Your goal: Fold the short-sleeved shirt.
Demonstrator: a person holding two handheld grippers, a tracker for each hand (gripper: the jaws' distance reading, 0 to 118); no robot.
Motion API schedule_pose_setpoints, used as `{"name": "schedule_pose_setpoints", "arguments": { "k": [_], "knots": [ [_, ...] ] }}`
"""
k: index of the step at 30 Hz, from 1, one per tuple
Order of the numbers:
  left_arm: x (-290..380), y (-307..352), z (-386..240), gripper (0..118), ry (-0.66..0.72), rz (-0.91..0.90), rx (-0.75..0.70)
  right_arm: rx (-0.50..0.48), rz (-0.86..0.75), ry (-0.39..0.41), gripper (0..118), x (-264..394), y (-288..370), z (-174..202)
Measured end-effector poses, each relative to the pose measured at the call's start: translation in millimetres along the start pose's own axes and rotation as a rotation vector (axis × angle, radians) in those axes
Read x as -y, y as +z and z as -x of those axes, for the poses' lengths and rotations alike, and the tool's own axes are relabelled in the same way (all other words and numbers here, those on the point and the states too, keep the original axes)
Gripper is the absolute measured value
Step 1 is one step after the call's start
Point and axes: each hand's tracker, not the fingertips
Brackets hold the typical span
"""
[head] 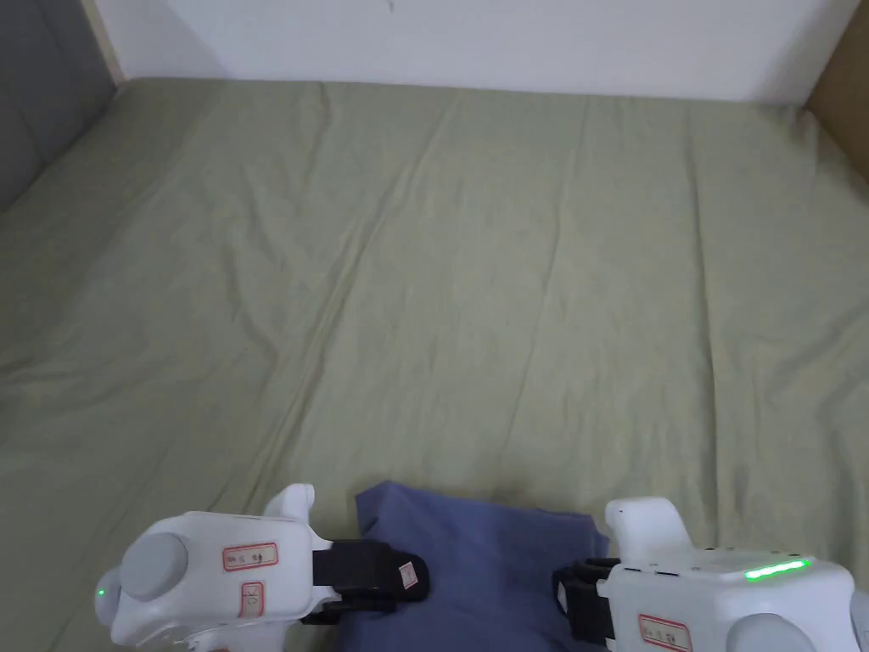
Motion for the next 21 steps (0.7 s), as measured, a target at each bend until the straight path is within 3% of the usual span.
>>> {"name": "schedule_pose_setpoints", "arguments": {
  "k": [7,10,13,20,21],
  "knots": [
    [-44,96,25,27,-0.141,-0.066,-0.284,0.004,0.000,0.024,0,-2,1,9],
    [-67,141,38,27,-0.238,-0.043,-0.504,0.021,0.018,0.048,0,-2,-2,10],
    [-94,183,63,27,-0.221,-0.048,-0.714,0.068,0.030,0.076,0,0,-3,8],
    [-132,237,113,28,-0.340,-0.016,-1.122,0.089,0.036,-0.009,0,-3,-2,-11],
    [-133,243,119,34,-0.322,-0.044,-1.134,0.100,0.039,-0.018,0,-4,-2,-12]
  ]
}}
